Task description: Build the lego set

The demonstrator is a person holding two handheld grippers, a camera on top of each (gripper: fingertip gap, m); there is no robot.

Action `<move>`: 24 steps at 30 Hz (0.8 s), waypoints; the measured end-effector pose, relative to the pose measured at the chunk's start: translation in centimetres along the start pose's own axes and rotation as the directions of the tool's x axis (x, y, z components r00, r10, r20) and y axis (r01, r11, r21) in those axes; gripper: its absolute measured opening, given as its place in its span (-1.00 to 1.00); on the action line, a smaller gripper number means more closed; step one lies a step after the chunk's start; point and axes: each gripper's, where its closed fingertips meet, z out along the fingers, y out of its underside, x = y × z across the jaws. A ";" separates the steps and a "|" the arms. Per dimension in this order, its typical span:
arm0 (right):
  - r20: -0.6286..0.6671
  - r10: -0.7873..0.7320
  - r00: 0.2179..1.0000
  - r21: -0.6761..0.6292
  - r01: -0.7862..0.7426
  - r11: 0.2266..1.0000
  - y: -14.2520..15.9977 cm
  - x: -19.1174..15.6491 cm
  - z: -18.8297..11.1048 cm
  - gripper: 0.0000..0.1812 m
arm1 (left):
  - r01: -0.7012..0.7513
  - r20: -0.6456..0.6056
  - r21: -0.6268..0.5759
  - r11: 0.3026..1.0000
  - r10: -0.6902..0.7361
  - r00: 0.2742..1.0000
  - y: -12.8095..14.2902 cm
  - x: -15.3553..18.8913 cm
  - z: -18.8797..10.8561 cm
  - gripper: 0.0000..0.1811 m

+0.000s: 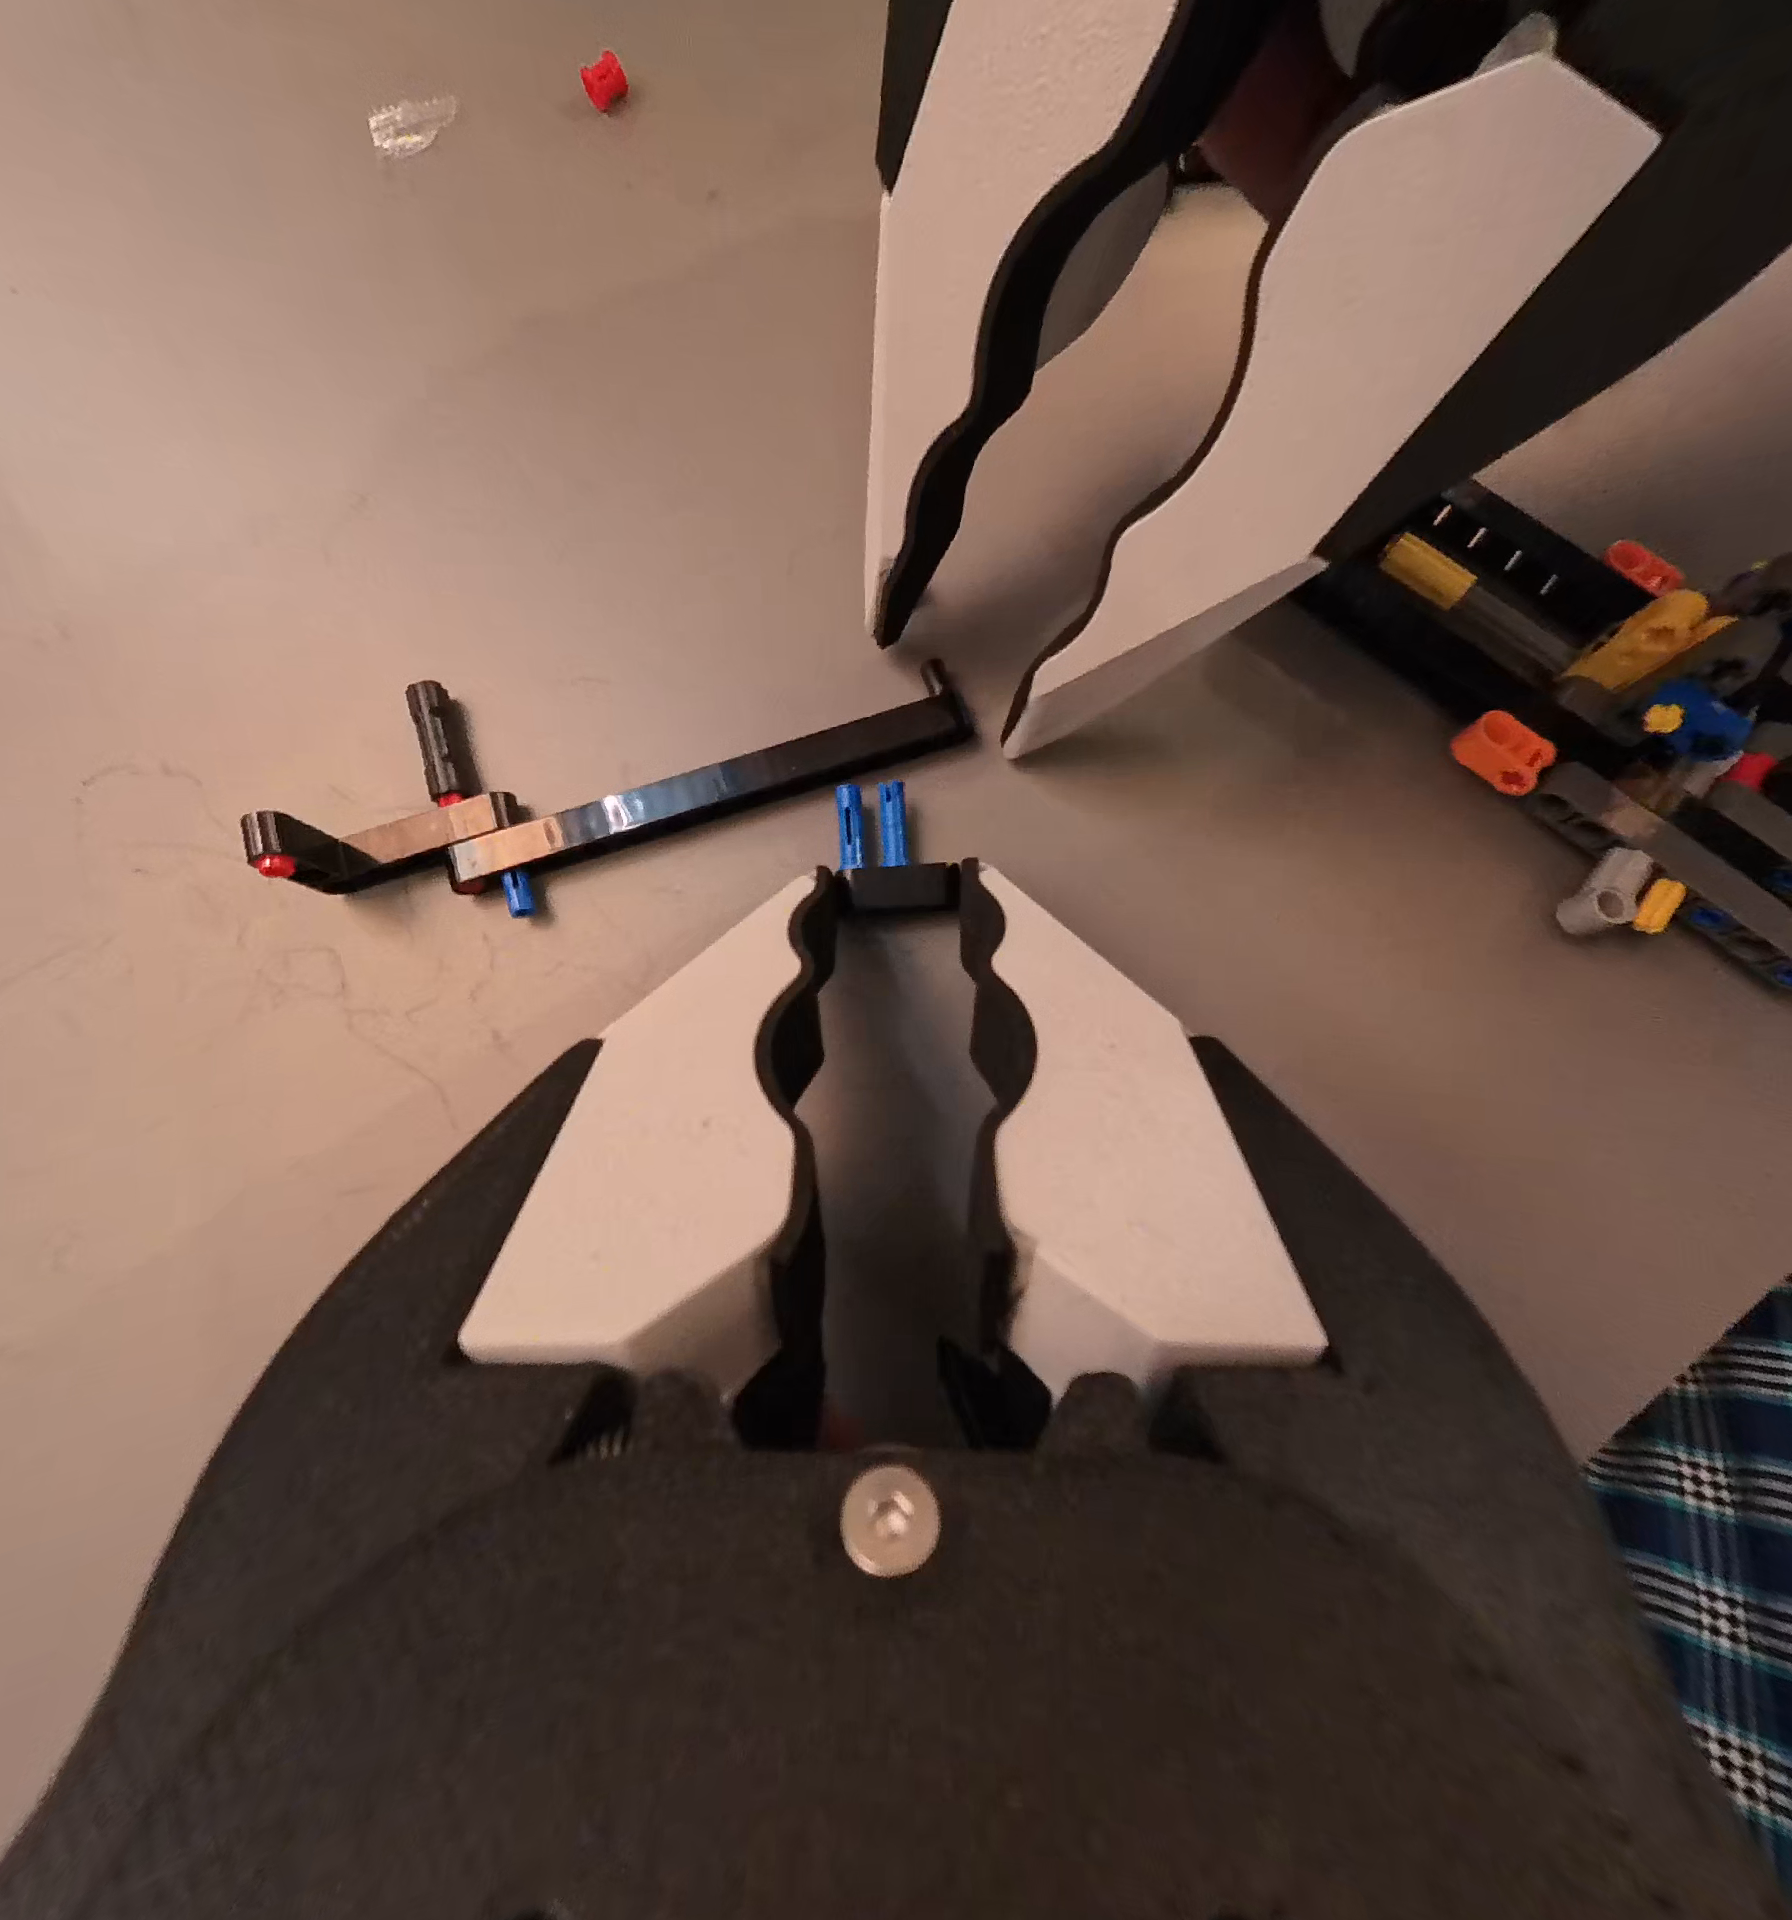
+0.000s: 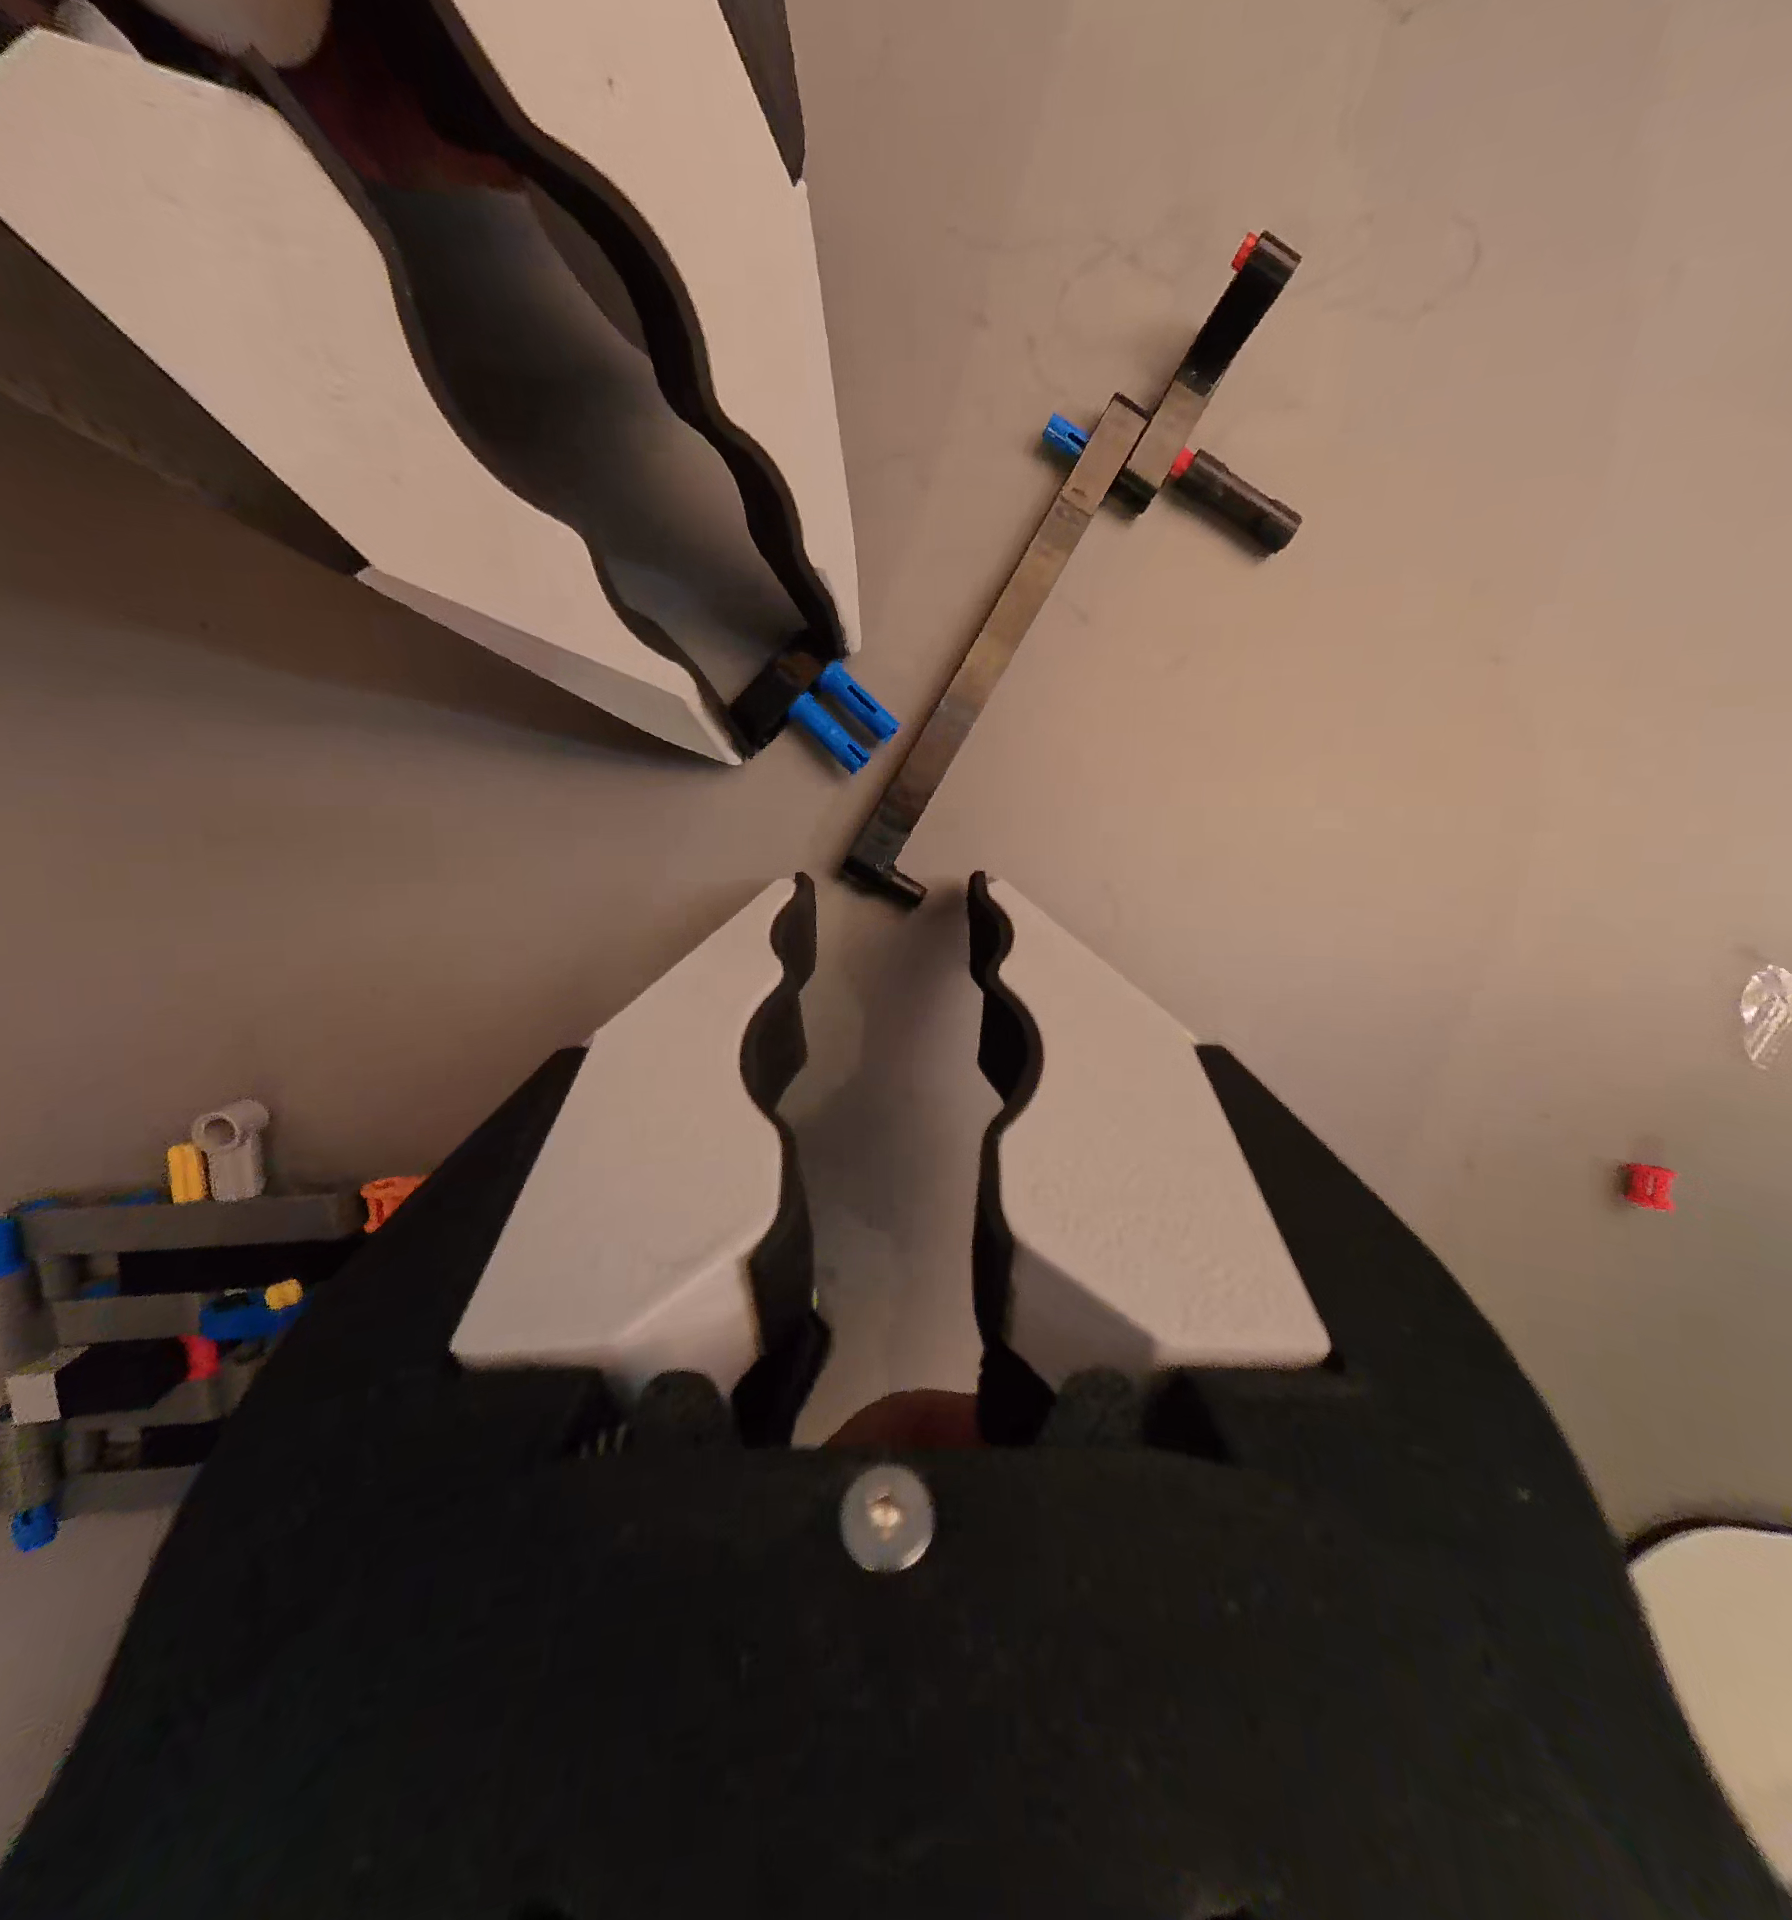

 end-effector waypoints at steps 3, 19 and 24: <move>-0.007 0.007 1.000 0.001 -0.007 1.000 0.0 0.0 0.0 -0.70 | 0.000 -0.001 0.001 1.000 0.000 1.000 0.0 0.0 0.0 -0.76; -0.053 0.025 0.998 0.009 -0.025 1.000 0.2 0.3 -0.5 -0.72 | 0.019 0.002 0.012 1.000 -0.020 1.000 0.0 0.0 0.0 -0.76; -0.067 0.040 0.997 0.012 -0.039 0.999 0.4 0.6 -0.7 -0.73 | 0.023 0.005 0.012 1.000 -0.023 1.000 0.0 -0.1 0.0 -0.76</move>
